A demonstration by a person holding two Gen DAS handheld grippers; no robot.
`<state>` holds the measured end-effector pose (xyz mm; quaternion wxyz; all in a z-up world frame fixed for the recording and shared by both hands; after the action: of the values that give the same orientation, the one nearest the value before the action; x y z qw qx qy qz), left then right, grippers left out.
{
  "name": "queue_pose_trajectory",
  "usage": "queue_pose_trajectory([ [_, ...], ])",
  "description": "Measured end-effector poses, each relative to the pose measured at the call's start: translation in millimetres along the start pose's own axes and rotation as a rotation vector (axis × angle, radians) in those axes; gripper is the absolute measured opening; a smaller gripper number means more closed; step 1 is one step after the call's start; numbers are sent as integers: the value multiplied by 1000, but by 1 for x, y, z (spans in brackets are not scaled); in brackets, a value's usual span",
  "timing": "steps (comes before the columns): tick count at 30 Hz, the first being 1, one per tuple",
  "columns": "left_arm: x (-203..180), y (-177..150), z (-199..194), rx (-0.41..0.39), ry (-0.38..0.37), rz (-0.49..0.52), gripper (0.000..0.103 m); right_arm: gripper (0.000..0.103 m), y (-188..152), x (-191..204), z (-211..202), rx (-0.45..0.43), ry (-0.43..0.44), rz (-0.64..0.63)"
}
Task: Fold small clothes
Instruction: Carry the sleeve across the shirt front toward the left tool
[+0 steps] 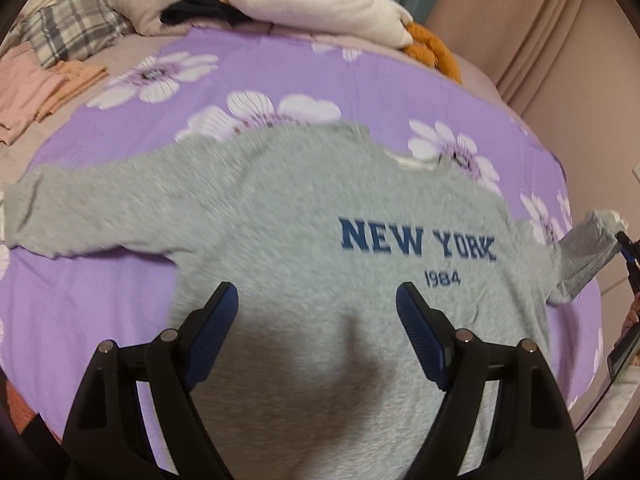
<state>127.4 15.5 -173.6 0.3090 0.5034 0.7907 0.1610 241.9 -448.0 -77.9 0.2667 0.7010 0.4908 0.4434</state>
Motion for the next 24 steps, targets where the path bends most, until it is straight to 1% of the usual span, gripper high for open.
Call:
queue_pose_trajectory([
  [2,2,4,-6,-20,4,-4,81,14,-3,39,0,6,75,-87],
  [4,3,5,-10,-31,8,-3,81,14,-17,87,5,41,178,-188],
  [5,3,5,-10,-33,11,-1,81,14,-24,99,7,57,208,-212],
  [7,4,5,-11,-36,22,1,81,14,-49,136,20,139,302,-281],
  [8,5,5,-12,-35,23,-1,81,14,-61,148,28,176,320,-311],
  [13,4,7,-13,-31,13,0,81,12,-119,186,58,342,342,-441],
  [16,1,10,-14,-37,15,9,81,12,-147,198,64,424,366,-472],
  [19,-8,14,-13,-33,-5,19,82,12,-166,207,68,492,387,-487],
  [22,-22,18,-11,-29,-28,38,83,13,-174,212,60,551,412,-473],
  [23,-29,20,-10,-30,-37,47,84,15,-173,212,56,559,422,-466],
  [24,-34,22,-9,-31,-46,56,85,23,-170,211,52,556,423,-469],
])
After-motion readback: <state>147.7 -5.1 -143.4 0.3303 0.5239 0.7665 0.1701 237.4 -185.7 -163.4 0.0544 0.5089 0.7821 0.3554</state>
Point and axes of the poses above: each gripper's, at about its wrist camera, not at the fingertips, and z roughly the way its jaws point, x to its left, y to its top, the point moved 6 cm from there along z, roughly the way its jaws point, and after that the axes turned 5 degrees about -z, right-handed, at the moved point
